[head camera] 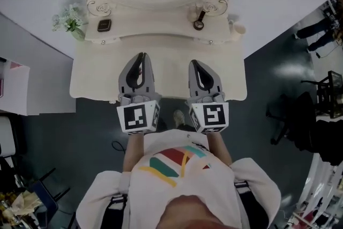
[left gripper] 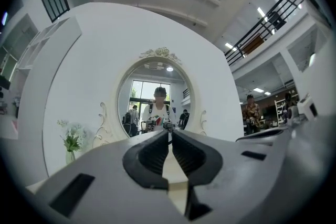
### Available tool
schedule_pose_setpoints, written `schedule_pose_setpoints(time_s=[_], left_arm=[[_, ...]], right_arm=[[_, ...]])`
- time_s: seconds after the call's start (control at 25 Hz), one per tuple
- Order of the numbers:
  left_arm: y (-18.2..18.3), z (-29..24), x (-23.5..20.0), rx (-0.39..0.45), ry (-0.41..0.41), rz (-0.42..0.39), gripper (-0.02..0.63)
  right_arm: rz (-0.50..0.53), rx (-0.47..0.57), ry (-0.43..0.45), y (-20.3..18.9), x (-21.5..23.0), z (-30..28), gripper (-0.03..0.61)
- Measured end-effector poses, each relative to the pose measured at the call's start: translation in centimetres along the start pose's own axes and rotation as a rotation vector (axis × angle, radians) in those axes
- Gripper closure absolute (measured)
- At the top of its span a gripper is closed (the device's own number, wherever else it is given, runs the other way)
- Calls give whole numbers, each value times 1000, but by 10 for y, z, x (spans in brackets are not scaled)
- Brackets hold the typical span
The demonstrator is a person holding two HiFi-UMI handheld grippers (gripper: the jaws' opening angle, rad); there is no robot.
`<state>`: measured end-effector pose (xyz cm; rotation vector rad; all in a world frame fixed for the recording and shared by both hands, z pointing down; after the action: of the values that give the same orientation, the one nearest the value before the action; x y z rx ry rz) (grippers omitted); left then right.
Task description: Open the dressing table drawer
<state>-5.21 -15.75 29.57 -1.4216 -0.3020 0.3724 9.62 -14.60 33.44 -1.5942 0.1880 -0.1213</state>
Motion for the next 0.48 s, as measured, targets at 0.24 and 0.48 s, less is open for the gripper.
schedule_pose_setpoints(time_s=[0.24,0.48], left_arm=[[5,-6,-5,-6,26,-10,594],[6,-12,-6,-9,-1,-36,594]], right_arm=[[-21,6,-65,1,23,-1,578],[-8,21,-87,3,21,0,578]])
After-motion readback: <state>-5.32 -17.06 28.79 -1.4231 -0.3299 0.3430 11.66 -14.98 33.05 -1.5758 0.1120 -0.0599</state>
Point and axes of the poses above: the fingertips, and each gripper's own axes: z backward along the fingers, x to its right, y out of its top, the point moved 2 cm from there along z, backward along the fingers, and after that the axes turned 11 degrees about -y, right-handed, at the moved point
